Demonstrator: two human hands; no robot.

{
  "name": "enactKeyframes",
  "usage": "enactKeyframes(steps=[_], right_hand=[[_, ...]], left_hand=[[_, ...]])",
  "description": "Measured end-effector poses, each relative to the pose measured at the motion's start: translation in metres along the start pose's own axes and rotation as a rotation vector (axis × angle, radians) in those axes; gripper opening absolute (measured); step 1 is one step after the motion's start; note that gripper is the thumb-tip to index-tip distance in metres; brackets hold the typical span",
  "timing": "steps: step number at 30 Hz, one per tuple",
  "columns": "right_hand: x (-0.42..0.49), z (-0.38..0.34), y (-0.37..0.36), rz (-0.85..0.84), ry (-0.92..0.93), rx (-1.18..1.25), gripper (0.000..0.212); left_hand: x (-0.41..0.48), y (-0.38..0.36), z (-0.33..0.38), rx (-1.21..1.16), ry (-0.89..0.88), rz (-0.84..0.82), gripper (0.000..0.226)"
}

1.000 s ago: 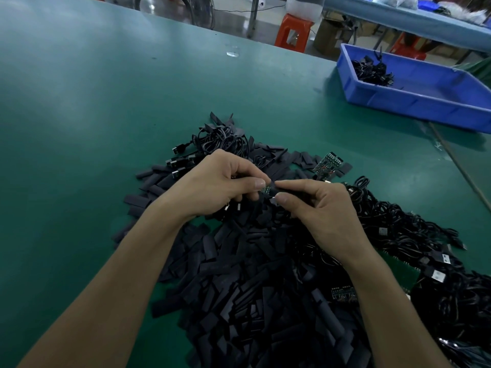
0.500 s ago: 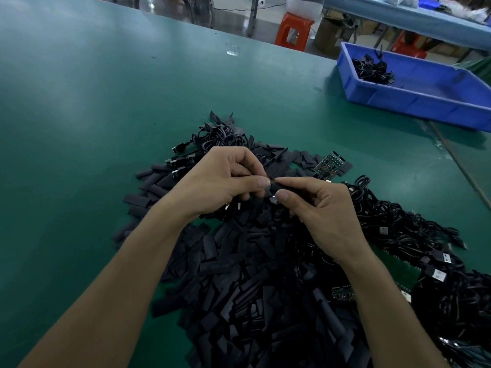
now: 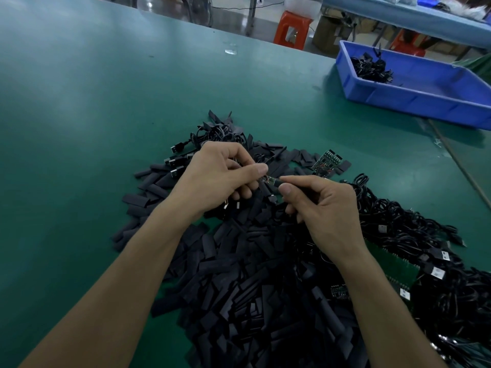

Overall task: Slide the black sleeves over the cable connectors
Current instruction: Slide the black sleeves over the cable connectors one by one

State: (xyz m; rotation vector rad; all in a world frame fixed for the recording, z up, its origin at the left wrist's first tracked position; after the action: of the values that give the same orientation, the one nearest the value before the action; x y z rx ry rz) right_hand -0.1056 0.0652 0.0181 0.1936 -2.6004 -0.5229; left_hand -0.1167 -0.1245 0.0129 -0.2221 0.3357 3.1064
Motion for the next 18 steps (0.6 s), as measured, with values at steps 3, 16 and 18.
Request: enactKeyframes(steps=[3,16,18], right_hand=[[0.0,0.0,-0.002,-0.029,-0.002,0.002,0.023],[-0.004,-0.006,-0.002,0.068,0.087,-0.039,0.016],[-0.005,-0.006,-0.003,0.07,0.084,-0.03,0.015]], left_hand=[[0.001,-0.004,-0.002,-0.052,0.028,-0.067,0.016],[-0.001,-0.007,-0.006,-0.068,0.137,-0.139,0.014],[-0.001,-0.006,-0.01,0.005,0.162,-0.124,0.025]])
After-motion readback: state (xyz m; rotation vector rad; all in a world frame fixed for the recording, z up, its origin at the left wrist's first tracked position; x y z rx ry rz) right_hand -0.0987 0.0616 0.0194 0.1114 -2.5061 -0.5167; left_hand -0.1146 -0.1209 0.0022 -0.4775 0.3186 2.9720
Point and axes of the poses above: each hand's wrist, its own x-axis towards the middle knuckle, its own y-axis out of the back of the hand, z = x × y, the point moved 7 cm from there along x, towards the middle knuckle, and after that the axes turned 9 degrees about y, right-handed, at the moved point
